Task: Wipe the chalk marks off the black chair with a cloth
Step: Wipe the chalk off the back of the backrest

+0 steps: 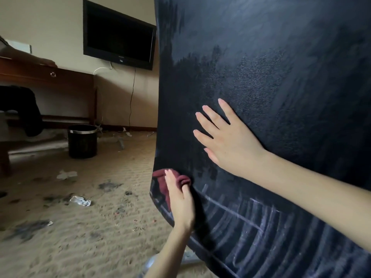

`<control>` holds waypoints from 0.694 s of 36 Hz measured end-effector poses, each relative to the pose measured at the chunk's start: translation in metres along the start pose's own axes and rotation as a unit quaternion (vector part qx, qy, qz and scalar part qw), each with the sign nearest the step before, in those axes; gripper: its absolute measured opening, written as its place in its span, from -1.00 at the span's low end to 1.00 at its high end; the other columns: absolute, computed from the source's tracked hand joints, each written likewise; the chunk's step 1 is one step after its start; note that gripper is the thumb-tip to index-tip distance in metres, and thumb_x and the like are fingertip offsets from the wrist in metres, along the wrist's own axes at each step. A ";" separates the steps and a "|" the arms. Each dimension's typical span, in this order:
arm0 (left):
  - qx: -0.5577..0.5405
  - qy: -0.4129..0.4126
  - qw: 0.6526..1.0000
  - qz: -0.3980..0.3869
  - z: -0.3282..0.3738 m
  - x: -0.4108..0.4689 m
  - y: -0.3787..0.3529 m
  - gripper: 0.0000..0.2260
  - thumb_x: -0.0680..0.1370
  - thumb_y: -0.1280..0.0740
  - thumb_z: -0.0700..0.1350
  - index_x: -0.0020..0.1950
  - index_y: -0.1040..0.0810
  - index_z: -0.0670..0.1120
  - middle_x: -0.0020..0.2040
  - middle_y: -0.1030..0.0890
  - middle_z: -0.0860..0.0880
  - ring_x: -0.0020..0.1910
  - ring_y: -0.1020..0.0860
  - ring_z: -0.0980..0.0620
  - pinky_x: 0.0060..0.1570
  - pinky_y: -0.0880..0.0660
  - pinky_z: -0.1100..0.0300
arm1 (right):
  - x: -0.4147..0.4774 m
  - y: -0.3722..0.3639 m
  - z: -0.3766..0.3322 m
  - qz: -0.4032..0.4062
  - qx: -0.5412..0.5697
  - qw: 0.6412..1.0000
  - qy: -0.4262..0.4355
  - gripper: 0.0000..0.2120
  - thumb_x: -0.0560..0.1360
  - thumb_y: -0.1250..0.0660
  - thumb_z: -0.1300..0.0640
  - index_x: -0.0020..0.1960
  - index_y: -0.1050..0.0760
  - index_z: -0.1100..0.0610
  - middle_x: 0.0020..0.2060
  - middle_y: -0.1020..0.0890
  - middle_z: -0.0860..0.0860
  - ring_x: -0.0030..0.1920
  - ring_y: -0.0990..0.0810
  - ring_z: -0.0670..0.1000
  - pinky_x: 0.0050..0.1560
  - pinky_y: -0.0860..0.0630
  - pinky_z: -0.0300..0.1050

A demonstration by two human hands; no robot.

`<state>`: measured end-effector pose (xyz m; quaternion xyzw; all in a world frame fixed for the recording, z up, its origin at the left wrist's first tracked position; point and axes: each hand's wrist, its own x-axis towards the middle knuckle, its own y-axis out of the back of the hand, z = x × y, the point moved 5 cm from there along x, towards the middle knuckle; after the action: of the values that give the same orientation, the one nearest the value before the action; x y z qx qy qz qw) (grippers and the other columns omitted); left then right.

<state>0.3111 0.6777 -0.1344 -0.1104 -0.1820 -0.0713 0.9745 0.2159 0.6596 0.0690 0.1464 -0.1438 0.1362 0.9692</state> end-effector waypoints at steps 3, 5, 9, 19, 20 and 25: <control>0.028 -0.094 0.995 -0.027 0.025 -0.005 -0.005 -0.43 0.56 -0.03 -0.05 0.57 0.05 0.02 0.54 0.04 0.20 0.50 0.06 0.31 0.46 0.08 0.34 | -0.003 0.000 -0.005 -0.011 0.008 1.000 -0.007 -0.46 0.63 0.06 -0.10 0.55 -0.10 0.07 0.54 0.00 0.23 0.52 0.09 0.30 0.38 0.34 0.34; 0.043 -0.130 0.990 -0.041 0.025 0.000 -0.002 -0.43 0.56 -0.02 0.01 0.56 0.05 0.05 0.54 0.04 0.21 0.50 0.06 0.31 0.45 0.07 0.38 | -0.008 -0.003 -0.009 -0.015 0.014 1.000 -0.005 -0.46 0.64 0.09 -0.10 0.57 -0.04 0.08 0.54 0.05 0.24 0.52 0.14 0.30 0.37 0.38 0.33; 0.041 -0.106 0.993 -0.030 -0.001 0.026 0.008 -0.47 0.57 -0.03 0.06 0.52 0.04 0.14 0.51 0.00 0.29 0.49 0.01 0.32 0.44 0.04 0.39 | -0.013 -0.006 -0.015 -0.026 0.047 0.999 -0.005 -0.46 0.63 0.05 -0.09 0.56 -0.09 0.08 0.53 0.02 0.25 0.52 0.11 0.31 0.39 0.37 0.34; 0.043 0.131 0.990 -0.005 -0.095 0.053 0.036 -0.65 0.62 -0.08 0.01 0.36 -0.35 -0.10 0.39 -0.39 -0.14 0.37 -0.35 -0.13 0.37 -0.26 -0.04 | -0.006 -0.005 -0.026 -0.044 0.043 0.998 0.035 -0.47 0.66 0.10 -0.06 0.57 0.05 0.12 0.52 0.17 0.27 0.50 0.26 0.32 0.33 0.48 0.35; 0.036 0.133 0.990 -0.005 -0.091 0.054 0.034 -0.69 0.62 -0.09 -0.03 0.32 -0.38 -0.10 0.36 -0.42 -0.14 0.35 -0.37 -0.14 0.35 -0.27 -0.02 | -0.006 -0.004 -0.026 -0.042 0.045 0.997 0.036 -0.47 0.66 0.09 -0.06 0.56 0.04 0.12 0.53 0.16 0.27 0.51 0.25 0.31 0.34 0.46 0.33; -0.008 0.046 0.999 0.025 -0.042 0.039 0.016 -0.58 0.64 -0.08 -0.16 0.51 -0.23 -0.04 0.50 -0.25 0.05 0.46 -0.21 0.11 0.47 -0.10 0.13 | -0.017 -0.007 -0.021 -0.005 0.070 0.997 0.012 -0.47 0.60 -0.05 -0.10 0.50 -0.25 0.10 0.51 -0.11 0.25 0.52 -0.01 0.29 0.45 0.24 0.31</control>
<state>0.3643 0.6794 -0.1617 -0.1191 -0.1335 -0.0534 0.9824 0.2076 0.6560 0.0423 0.2127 -0.1220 0.1432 0.9588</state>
